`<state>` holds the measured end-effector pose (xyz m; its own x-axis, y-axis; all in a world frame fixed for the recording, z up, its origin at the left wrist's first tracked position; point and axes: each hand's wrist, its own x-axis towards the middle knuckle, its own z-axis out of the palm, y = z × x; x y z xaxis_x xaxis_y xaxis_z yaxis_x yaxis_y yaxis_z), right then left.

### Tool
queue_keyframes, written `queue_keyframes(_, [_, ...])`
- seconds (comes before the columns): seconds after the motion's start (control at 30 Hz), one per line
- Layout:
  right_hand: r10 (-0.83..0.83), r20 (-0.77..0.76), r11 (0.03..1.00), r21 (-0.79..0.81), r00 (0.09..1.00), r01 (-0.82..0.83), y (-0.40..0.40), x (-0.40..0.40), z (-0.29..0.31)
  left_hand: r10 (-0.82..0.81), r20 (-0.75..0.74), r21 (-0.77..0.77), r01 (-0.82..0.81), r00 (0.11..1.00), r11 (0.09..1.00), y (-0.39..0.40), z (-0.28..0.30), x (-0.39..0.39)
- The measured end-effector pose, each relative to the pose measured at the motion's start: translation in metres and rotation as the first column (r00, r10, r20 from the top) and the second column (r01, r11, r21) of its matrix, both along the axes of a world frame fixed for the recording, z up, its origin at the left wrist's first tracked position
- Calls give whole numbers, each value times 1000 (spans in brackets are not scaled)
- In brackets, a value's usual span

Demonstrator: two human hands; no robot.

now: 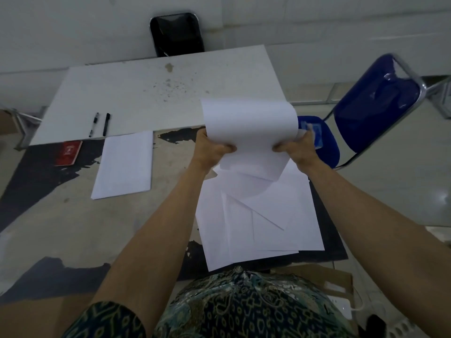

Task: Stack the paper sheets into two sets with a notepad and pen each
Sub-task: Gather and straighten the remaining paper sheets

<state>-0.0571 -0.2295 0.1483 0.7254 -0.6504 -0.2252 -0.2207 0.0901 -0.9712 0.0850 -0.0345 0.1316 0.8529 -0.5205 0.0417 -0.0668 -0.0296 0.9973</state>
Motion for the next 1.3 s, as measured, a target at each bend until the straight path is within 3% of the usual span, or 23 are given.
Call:
queue_keyframes(0.1, [-12,24,1000,-12,1000,12,5,-4,5,-31,-19,-12,31,999,999,2,3,-6])
queue_keyframes(0.23, [3,54,999,-36,999,-1,2,-4,-1,-63,-163,-165,36,985,986,1,15,-15])
queue_keyframes(0.33, [11,37,999,-39,999,-10,-6,-2,-13,-79,-188,-210,38,979,977,1,17,-10])
queue_keyframes(0.63, [11,-36,999,-51,999,-13,-14,3,-28,6,-183,-107,-26,983,994,-1,7,-8])
queue_keyframes(0.77, [40,-47,995,-87,998,-44,-14,3,-30,-44,-140,-133,25,989,991,-4,3,-7])
queue_keyframes(0.93, [56,-32,992,-111,998,-60,-15,4,-36,-9,-89,-51,5,996,999,-7,-2,-7])
queue_keyframes(1.07, [44,-35,996,-82,998,-46,-20,9,-40,30,-155,-21,-34,988,999,-6,-11,-2])
queue_keyframes(1.3, [101,-191,992,-56,976,-114,-21,10,-70,108,-158,287,-59,981,956,1,-62,-11])
